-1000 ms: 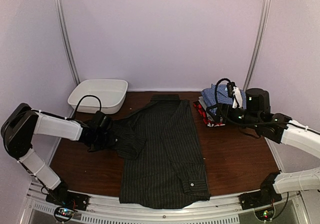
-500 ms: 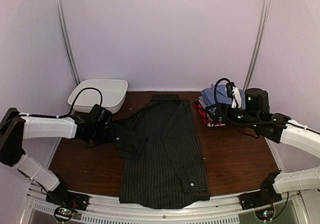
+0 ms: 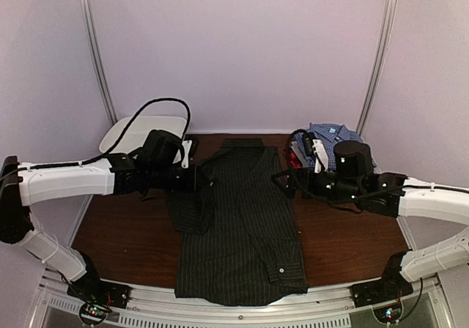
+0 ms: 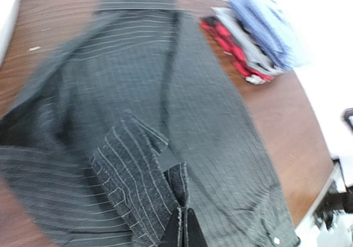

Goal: Fold and stack the long sleeve shirts
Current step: Pass from the left arm to the right, then move the 1/3-folded shirt to the center of the board.

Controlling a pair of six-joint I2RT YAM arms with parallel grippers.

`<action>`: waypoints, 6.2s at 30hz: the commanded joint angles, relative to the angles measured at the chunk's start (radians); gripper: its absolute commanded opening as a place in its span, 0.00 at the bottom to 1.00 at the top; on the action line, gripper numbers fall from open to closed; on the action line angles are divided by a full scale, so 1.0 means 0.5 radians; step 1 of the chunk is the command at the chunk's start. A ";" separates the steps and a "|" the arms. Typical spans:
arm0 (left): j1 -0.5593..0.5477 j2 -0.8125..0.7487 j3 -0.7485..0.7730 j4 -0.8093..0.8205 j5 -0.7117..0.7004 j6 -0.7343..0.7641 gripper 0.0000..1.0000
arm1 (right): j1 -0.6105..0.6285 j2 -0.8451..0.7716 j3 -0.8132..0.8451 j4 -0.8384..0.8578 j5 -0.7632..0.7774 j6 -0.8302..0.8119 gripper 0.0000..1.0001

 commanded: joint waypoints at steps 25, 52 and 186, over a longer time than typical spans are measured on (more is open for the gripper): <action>-0.190 0.275 -0.051 0.523 0.497 0.099 0.00 | 0.137 1.042 0.267 0.677 -0.184 0.934 0.86; -0.317 0.401 -0.050 0.660 0.515 0.074 0.00 | 0.138 1.102 0.005 0.880 -0.234 1.360 0.87; 0.763 1.364 2.220 -0.923 0.349 0.576 0.46 | 0.437 0.559 0.783 -0.530 0.442 0.336 0.00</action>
